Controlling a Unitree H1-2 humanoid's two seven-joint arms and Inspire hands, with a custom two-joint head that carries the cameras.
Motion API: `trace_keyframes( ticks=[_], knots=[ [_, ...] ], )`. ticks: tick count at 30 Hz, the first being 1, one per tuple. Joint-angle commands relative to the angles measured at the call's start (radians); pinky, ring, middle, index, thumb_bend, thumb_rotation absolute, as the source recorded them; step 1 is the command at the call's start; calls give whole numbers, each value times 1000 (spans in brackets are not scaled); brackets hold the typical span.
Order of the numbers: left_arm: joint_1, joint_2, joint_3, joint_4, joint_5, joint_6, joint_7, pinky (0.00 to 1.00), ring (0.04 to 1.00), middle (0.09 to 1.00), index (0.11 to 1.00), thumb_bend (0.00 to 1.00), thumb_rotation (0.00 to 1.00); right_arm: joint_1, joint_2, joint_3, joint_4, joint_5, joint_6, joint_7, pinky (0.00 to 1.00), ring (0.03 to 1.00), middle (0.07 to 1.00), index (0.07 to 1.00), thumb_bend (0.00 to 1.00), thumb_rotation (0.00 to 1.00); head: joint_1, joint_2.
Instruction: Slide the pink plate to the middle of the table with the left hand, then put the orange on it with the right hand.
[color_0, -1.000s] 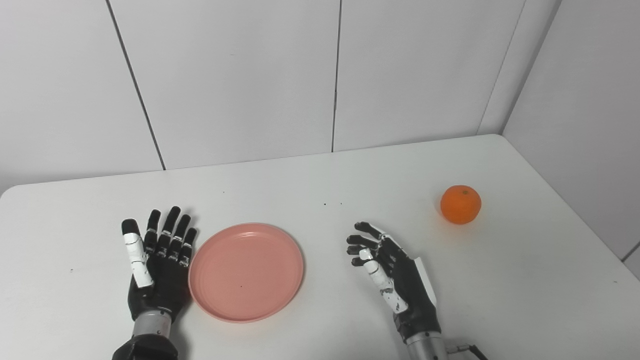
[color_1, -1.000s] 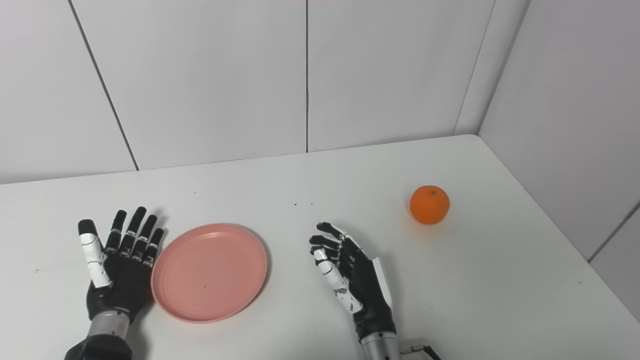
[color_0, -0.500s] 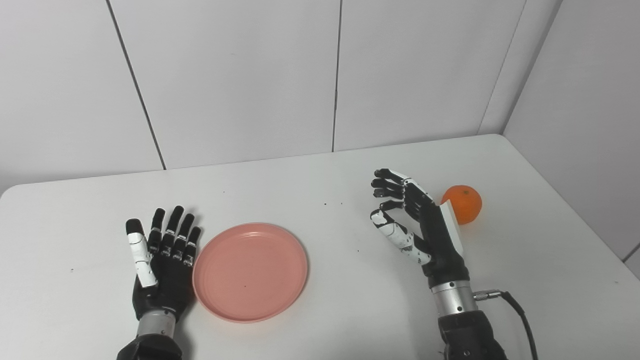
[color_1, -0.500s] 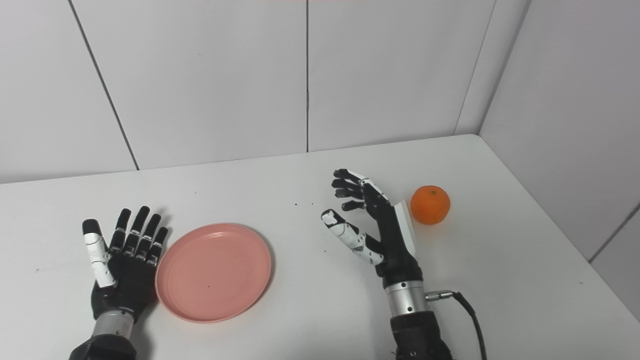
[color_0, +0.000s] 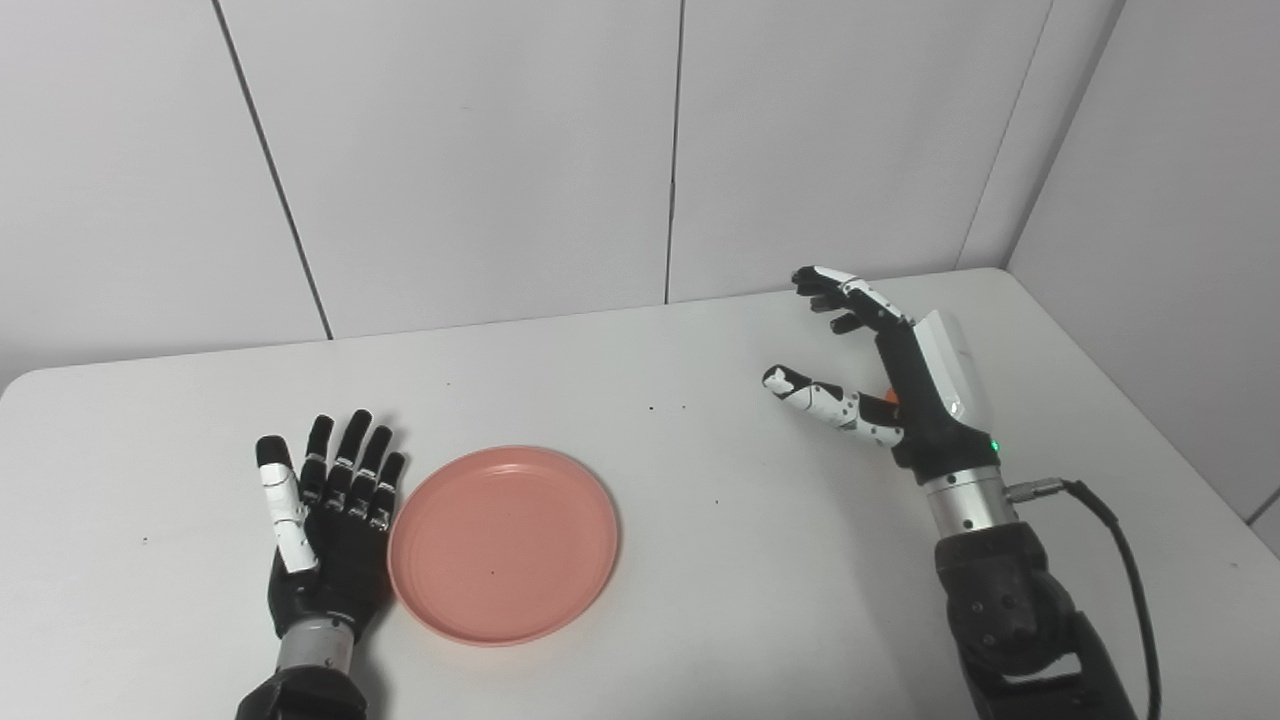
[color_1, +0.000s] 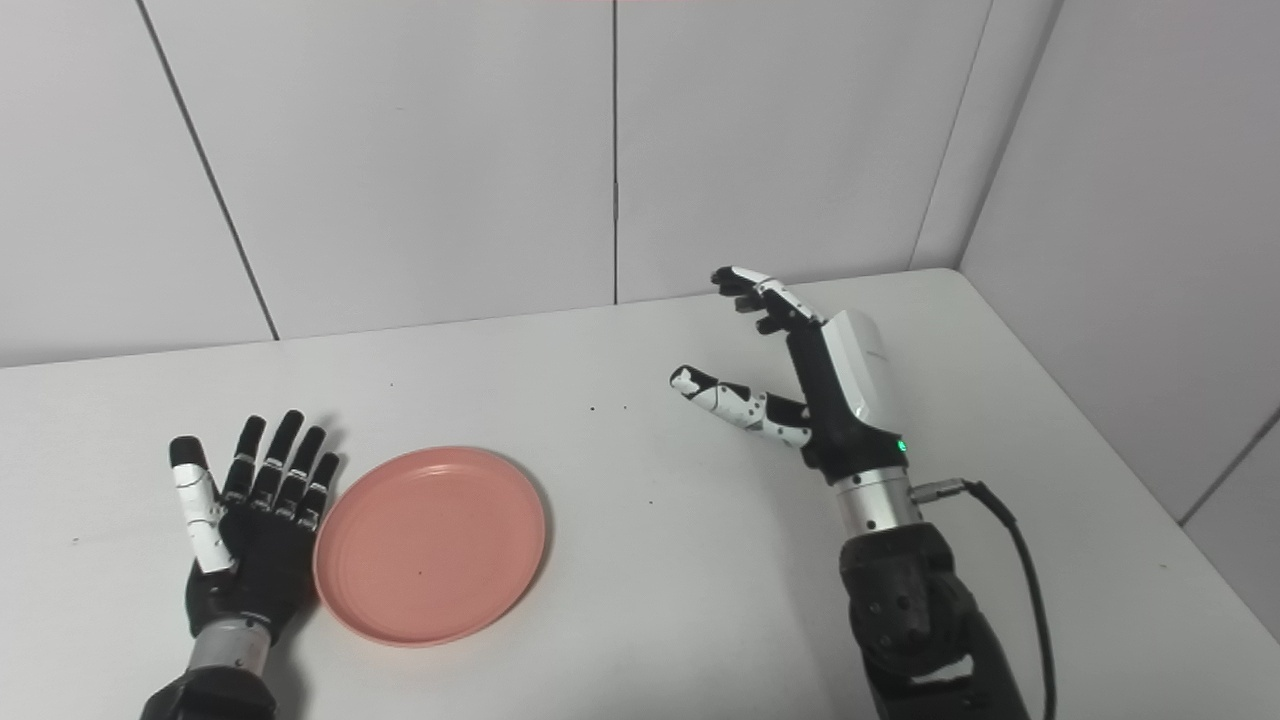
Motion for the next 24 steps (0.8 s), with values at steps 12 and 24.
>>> trace_keyframes(
  ticks=[12,24],
  knots=[
    [26,-6,5,65,16,38,20,1000,945,913,988,813,680,-93,-144,26,46,-225,121,90,666,735,752,700,846,859,0,-9],
    [30,-9,6,68,19,36,16,1000,946,919,973,805,694,-146,-212,42,196,-233,132,115,625,686,726,690,859,793,0,-7]
  ],
)
